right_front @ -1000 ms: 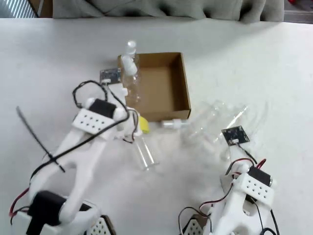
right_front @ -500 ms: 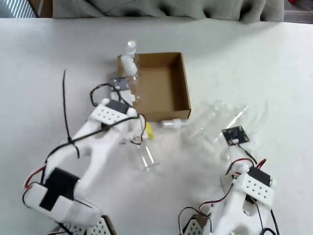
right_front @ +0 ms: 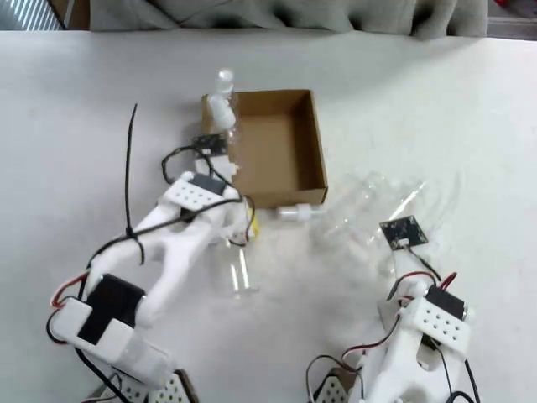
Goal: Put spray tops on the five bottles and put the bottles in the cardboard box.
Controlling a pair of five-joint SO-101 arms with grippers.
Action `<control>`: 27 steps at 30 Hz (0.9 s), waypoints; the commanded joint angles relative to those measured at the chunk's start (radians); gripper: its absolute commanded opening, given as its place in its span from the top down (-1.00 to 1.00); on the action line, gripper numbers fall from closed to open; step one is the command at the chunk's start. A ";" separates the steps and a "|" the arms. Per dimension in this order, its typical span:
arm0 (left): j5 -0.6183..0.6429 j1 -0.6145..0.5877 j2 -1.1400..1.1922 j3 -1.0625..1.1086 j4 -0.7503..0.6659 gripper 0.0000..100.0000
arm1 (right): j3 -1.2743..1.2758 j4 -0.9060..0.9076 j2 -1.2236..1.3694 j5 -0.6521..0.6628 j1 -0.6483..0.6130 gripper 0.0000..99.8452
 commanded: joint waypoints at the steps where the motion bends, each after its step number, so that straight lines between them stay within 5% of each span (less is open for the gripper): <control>1: -0.084 -0.067 -0.005 -0.035 -0.006 0.89 | 0.000 -0.015 -0.019 0.011 0.012 0.97; 5: -0.124 -0.147 -0.001 -0.034 0.032 0.93 | 0.000 -0.015 -0.019 0.006 0.013 0.97; 11: -0.420 -0.122 -0.004 -0.034 0.061 0.95 | 0.000 -0.015 -0.019 0.005 0.013 0.97; 20: -0.423 -0.140 -0.007 -0.043 0.130 0.41 | 0.000 -0.015 -0.019 0.005 0.015 0.97; 27: -0.425 -0.153 -0.008 -0.066 0.157 0.43 | 0.000 -0.015 -0.019 0.003 0.015 0.97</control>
